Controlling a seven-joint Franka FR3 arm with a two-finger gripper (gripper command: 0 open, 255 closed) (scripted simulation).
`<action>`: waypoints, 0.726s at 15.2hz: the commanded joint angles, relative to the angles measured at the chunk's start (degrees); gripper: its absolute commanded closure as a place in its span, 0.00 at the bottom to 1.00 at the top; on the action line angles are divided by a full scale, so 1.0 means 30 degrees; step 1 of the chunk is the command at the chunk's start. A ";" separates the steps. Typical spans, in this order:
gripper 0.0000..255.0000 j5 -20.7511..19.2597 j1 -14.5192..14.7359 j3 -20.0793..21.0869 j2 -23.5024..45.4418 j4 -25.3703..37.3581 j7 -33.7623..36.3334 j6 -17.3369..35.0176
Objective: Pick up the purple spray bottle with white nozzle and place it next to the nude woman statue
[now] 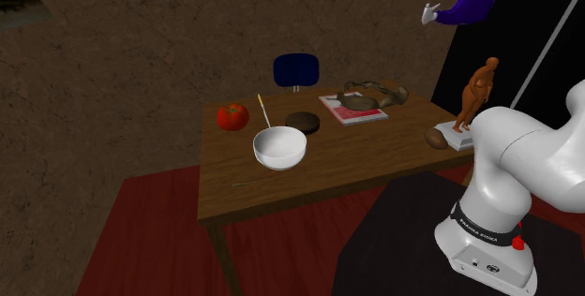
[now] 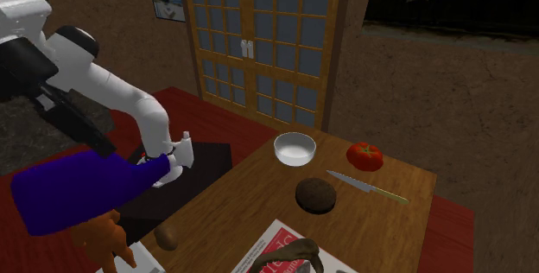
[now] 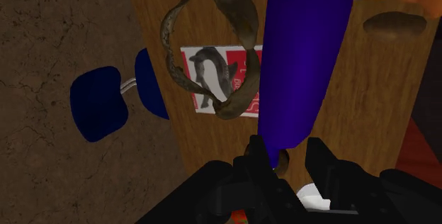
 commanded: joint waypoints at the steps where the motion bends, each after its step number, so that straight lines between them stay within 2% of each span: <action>1: 1.00 -0.0396 0.1512 -0.1406 -0.0216 0.2287 -0.0800 -0.1211; 2: 1.00 -0.0755 0.2608 -0.2329 -0.0469 0.3815 -0.1311 -0.1942; 6: 1.00 -0.0704 0.0997 -0.1547 -0.0742 0.1463 -0.1308 -0.0581; 11: 1.00 -0.0761 -0.0499 -0.0932 -0.1115 -0.0953 -0.1348 0.0903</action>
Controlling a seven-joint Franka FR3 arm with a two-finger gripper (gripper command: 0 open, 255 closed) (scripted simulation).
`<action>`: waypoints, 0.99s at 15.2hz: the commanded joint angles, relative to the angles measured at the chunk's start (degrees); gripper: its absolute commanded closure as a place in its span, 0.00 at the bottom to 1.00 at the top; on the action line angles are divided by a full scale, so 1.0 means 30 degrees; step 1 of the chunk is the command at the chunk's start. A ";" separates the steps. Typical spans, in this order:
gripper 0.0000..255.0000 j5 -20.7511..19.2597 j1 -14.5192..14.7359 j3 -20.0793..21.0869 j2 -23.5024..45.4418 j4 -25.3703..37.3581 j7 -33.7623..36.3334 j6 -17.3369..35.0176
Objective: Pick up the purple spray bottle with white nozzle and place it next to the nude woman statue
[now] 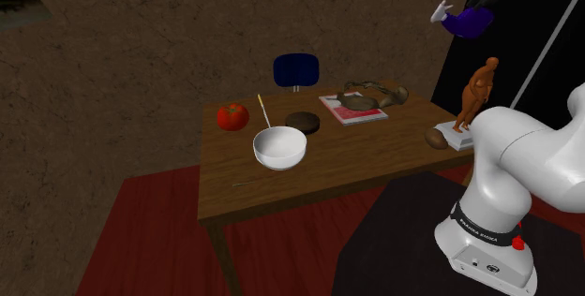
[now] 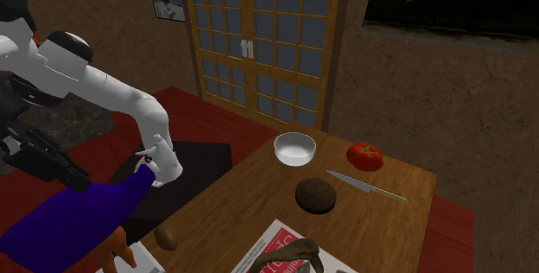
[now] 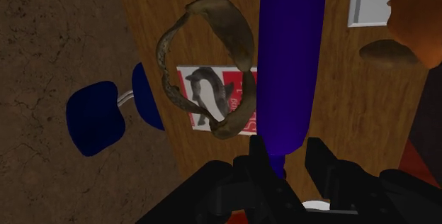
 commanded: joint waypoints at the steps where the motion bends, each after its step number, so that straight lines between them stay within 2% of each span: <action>1: 1.00 -0.0031 -0.0629 0.0267 -0.0150 -0.0965 -0.0021 0.0578; 8: 1.00 -0.0328 -0.2019 0.0648 -0.0736 -0.3660 -0.0082 0.2369; 15: 1.00 -0.0739 -0.2959 0.0661 -0.1314 -0.5903 -0.0151 0.3995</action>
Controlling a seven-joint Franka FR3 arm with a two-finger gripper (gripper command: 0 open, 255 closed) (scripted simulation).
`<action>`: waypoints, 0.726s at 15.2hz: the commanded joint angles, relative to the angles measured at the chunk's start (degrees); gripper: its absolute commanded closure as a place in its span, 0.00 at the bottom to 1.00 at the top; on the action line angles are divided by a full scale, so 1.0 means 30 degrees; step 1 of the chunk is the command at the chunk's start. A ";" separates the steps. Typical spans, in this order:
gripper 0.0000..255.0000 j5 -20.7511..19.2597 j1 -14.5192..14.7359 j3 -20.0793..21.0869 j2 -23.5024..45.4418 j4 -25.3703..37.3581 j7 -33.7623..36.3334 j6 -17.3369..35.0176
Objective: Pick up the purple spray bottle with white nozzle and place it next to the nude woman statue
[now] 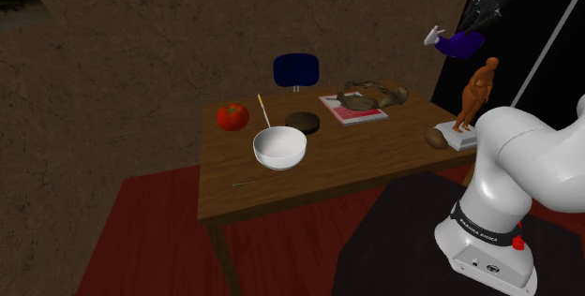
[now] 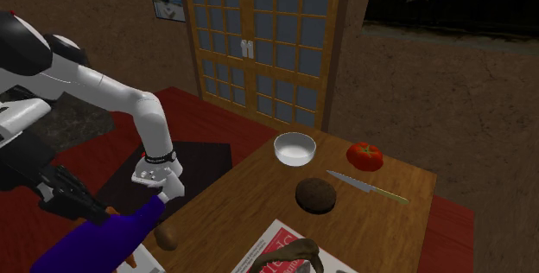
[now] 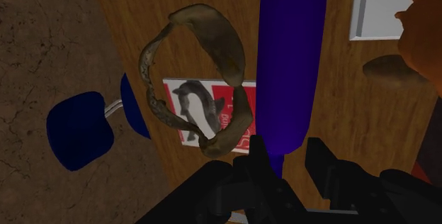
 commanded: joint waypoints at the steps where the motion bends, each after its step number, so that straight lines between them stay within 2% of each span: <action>1: 1.00 -0.0123 -0.0192 -0.0039 -0.0148 -0.0570 -0.0009 0.0451; 11: 1.00 -0.0843 -0.0946 -0.0561 -0.0898 -0.3149 -0.0130 0.2585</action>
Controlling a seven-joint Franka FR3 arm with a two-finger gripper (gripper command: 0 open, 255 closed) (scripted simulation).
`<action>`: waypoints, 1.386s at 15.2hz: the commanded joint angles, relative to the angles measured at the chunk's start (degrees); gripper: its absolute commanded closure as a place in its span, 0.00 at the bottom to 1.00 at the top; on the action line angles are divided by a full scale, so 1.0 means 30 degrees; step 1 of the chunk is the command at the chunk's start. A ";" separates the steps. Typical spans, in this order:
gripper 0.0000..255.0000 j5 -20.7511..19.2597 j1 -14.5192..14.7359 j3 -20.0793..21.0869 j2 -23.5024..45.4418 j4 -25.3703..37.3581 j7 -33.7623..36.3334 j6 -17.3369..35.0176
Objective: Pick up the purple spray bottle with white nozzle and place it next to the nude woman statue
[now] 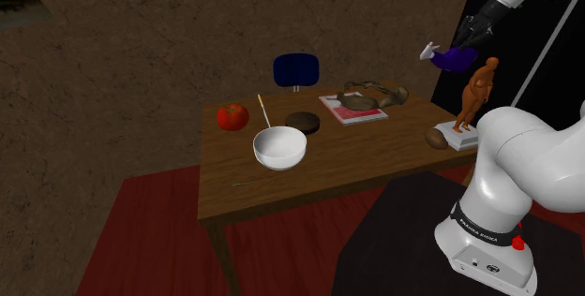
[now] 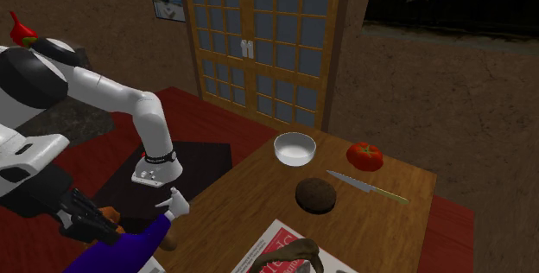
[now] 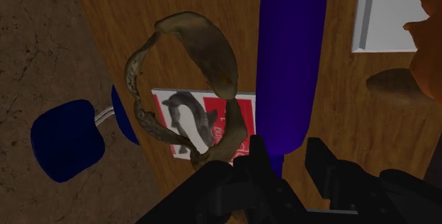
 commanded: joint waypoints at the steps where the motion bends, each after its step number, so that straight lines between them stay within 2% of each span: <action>1: 1.00 -0.0160 -0.0104 -0.0148 -0.0142 -0.0506 -0.0007 0.0459; 21: 1.00 -0.1931 -0.0240 -0.2522 -0.1407 -0.4068 -0.0280 0.4365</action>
